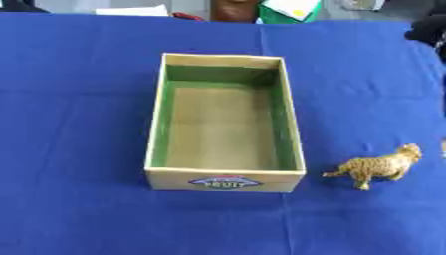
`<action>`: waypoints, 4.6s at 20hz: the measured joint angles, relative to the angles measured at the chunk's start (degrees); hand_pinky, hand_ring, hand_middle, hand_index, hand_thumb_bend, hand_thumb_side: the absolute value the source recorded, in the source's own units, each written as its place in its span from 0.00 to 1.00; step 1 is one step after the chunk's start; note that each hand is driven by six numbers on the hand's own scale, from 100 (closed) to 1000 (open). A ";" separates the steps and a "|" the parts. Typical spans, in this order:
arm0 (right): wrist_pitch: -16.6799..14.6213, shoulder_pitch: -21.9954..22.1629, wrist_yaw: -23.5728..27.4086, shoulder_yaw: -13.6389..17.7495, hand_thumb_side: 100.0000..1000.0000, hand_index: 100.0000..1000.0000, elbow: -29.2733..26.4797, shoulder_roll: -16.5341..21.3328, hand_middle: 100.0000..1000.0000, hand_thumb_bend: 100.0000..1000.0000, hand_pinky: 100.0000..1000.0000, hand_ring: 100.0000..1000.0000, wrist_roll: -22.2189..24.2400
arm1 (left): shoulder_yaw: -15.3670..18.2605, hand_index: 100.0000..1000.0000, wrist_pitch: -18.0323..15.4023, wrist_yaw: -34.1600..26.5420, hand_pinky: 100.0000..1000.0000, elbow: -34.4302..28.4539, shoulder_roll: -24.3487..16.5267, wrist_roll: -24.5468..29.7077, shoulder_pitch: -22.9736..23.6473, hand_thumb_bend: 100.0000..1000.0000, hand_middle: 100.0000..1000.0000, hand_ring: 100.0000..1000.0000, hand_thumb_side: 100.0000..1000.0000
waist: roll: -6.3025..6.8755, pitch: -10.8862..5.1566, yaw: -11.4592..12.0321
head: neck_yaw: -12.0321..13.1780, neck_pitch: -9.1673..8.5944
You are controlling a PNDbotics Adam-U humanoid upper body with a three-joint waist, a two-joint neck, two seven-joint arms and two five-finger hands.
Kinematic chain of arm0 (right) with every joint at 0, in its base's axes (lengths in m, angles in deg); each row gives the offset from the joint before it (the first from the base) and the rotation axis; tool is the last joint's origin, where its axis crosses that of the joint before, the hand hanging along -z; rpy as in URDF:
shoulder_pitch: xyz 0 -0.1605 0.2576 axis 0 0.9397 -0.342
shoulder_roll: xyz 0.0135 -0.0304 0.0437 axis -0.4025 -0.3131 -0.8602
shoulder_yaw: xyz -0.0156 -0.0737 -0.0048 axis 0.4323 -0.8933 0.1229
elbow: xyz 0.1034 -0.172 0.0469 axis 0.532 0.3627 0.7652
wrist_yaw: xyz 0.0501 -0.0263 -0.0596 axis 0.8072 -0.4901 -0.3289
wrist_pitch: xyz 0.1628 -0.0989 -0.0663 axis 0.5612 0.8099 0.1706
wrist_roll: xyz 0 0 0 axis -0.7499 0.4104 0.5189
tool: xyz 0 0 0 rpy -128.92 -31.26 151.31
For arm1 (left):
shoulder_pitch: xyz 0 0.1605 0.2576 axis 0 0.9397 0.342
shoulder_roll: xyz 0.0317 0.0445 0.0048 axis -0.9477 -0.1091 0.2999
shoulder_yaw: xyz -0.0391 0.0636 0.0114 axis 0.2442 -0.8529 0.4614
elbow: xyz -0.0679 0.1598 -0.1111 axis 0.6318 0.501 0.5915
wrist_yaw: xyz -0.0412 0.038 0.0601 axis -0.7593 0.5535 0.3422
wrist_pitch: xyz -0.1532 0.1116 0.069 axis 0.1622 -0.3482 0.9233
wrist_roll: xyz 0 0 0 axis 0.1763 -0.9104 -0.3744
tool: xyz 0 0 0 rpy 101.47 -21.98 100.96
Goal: Pick up objects on the table and place them in the box.
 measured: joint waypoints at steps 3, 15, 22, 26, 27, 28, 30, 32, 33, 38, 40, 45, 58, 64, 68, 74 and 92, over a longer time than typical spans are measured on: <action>-0.96 0.92 -1.45 -1.08 1.00 0.83 0.00 1.86 0.70 0.00 0.82 0.73 1.09 | 0.00 0.65 0.04 0.21 0.44 0.00 -0.40 -0.01 0.41 0.00 0.48 0.50 0.40 | -0.99 -0.67 -0.91 | 1.10 0.08; -3.89 4.72 -11.75 -3.00 1.00 0.90 0.00 18.22 0.88 0.13 0.88 0.87 11.25 | 0.01 0.64 0.22 0.48 0.43 0.00 -1.32 0.08 0.81 0.00 0.48 0.50 0.41 | -0.65 -0.99 -1.59 | 3.18 0.49; -6.44 6.17 -17.86 -2.54 0.98 0.91 -0.12 25.32 0.89 0.22 0.90 0.89 17.31 | 0.01 0.64 0.42 0.55 0.43 0.00 -1.51 -0.10 1.10 0.00 0.48 0.50 0.41 | -0.68 -1.02 -2.51 | 3.50 0.51; -8.00 7.28 -21.22 -2.40 0.85 0.90 -0.29 25.62 0.90 0.30 0.91 0.91 20.65 | 0.01 0.64 0.45 0.75 0.43 0.00 -1.52 -0.12 1.25 0.00 0.48 0.50 0.40 | -0.69 -1.04 -2.56 | 3.52 0.51; -8.41 7.52 -22.06 -2.41 0.83 0.90 -0.29 25.68 0.90 0.29 0.91 0.91 21.55 | 0.01 0.64 0.46 0.77 0.43 0.00 -1.52 -0.13 1.25 0.00 0.48 0.50 0.40 | -0.69 -1.06 -2.60 | 3.52 0.51; -8.80 7.71 -22.93 -2.41 0.82 0.90 -0.29 25.70 0.90 0.30 0.92 0.92 22.45 | 0.01 0.64 0.46 0.79 0.43 0.00 -1.52 -0.13 1.25 0.00 0.48 0.50 0.41 | -0.69 -1.10 -2.65 | 3.52 0.51; -9.54 8.14 -24.83 -2.42 0.81 0.90 -0.30 25.70 0.90 0.31 0.92 0.92 24.29 | 0.01 0.64 0.48 0.83 0.43 0.00 -1.52 -0.11 1.25 0.00 0.48 0.50 0.41 | -0.70 -1.14 -2.75 | 3.52 0.51; -10.09 8.47 -26.66 -2.42 0.80 0.90 -0.30 25.68 0.89 0.30 0.92 0.92 26.15 | 0.01 0.64 0.52 0.89 0.43 0.00 -1.52 -0.07 1.25 0.00 0.48 0.50 0.41 | -0.70 -1.14 -2.79 | 3.54 0.51; -10.35 8.66 -27.65 -2.42 0.80 0.90 -0.30 25.65 0.90 0.30 0.93 0.93 27.10 | 0.01 0.64 0.53 0.90 0.43 0.00 -1.52 -0.07 1.25 0.00 0.48 0.50 0.41 | -0.70 -1.14 -2.80 | 3.55 0.51; -11.04 9.41 -32.33 -2.44 0.71 0.95 -0.30 24.74 0.93 0.30 0.96 0.95 31.77 | 0.01 0.64 0.54 0.91 0.43 0.00 -1.53 -0.06 1.25 0.00 0.48 0.50 0.41 | -0.75 -1.14 -2.85 | 3.58 0.51; -11.02 9.85 -34.17 -2.72 0.70 0.96 -0.30 24.40 0.93 0.29 0.96 0.96 33.68 | 0.01 0.64 0.54 0.92 0.43 0.00 -1.54 -0.05 1.25 0.00 0.48 0.50 0.41 | -0.89 -1.14 -2.87 | 3.58 0.51; -9.74 10.73 -38.60 -3.77 0.63 1.00 -0.30 23.15 0.95 0.38 0.97 0.96 37.84 | 0.01 0.64 0.56 0.92 0.43 0.00 -1.54 -0.02 1.24 0.00 0.48 0.50 0.41 | -1.02 -1.14 -2.80 | 3.53 0.51; -5.63 12.07 -46.53 -7.83 0.62 0.99 -0.31 22.68 0.87 0.56 0.93 0.91 37.81 | -0.01 0.64 0.71 0.92 0.43 0.00 -1.53 0.26 1.20 0.00 0.48 0.50 0.40 | -1.08 -0.96 -2.07 | 3.18 0.49; -4.53 11.98 -49.33 -10.29 0.59 0.96 -0.31 22.69 0.84 0.49 0.93 0.90 35.28 | -0.02 0.64 0.66 0.92 0.43 0.00 -1.53 0.72 1.14 0.00 0.48 0.50 0.40 | -1.14 -0.77 -1.72 | 2.96 0.49; -4.40 11.84 -49.34 -10.96 0.56 0.94 -0.31 22.70 0.83 0.38 0.93 0.89 35.17 | -0.02 0.64 0.63 0.92 0.43 0.00 -1.53 0.93 1.11 0.00 0.48 0.50 0.41 | -1.28 -0.70 -1.67 | 2.94 0.49; -4.22 11.89 -48.13 -12.12 0.56 0.92 -0.31 22.75 0.81 0.28 0.93 0.89 37.10 | -0.02 0.64 0.58 0.91 0.43 0.00 -1.51 1.14 1.06 0.00 0.48 0.50 0.40 | -1.38 -0.59 -1.34 | 2.92 0.48; -1.81 11.22 -47.55 -12.68 0.53 0.95 3.07 22.82 0.81 0.09 0.94 0.91 43.97 | -0.04 0.64 0.51 0.91 0.44 0.00 -1.49 1.56 1.05 0.00 0.48 0.50 0.40 | -1.21 -0.52 -1.19 | 2.46 -0.01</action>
